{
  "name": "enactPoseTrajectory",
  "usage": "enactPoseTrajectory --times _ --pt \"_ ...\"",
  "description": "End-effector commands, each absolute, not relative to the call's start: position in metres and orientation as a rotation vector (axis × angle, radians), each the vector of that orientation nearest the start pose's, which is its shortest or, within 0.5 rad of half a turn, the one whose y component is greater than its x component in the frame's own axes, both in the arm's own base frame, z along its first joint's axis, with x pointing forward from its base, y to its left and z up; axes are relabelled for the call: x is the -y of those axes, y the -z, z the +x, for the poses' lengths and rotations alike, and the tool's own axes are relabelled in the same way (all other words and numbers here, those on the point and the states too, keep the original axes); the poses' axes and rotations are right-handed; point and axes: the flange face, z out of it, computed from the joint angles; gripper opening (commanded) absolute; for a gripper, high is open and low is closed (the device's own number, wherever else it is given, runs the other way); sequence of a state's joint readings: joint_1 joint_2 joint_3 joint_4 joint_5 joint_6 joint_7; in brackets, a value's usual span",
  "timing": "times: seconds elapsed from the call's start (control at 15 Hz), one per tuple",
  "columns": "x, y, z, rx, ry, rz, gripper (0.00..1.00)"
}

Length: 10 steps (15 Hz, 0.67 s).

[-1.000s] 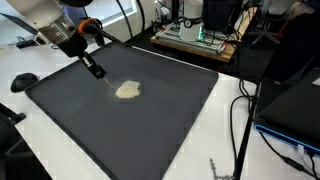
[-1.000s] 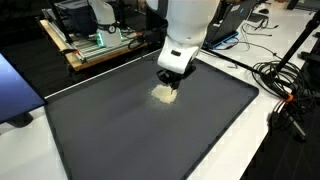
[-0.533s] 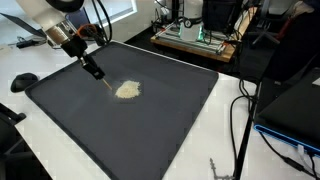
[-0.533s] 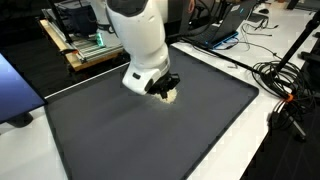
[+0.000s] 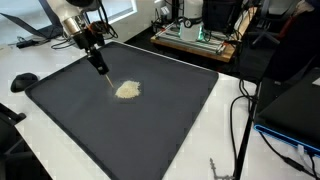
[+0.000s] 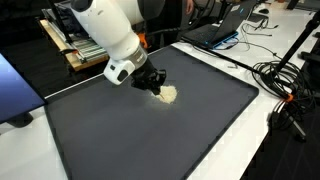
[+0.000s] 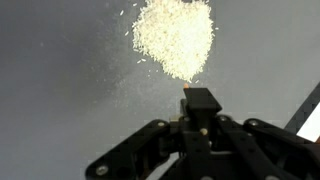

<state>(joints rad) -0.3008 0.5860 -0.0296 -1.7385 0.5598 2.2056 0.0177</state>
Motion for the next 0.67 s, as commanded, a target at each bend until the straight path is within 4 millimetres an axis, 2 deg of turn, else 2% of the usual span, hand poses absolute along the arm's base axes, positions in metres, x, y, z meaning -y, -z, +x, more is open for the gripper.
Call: enactPoseTrajectory --times 0.0,0.6 --pt "0.191 -0.244 0.584 -0.978 0.015 -2.437 0.03" --pt "0.209 -0.215 0.509 -1.031 0.158 -2.17 0.03"
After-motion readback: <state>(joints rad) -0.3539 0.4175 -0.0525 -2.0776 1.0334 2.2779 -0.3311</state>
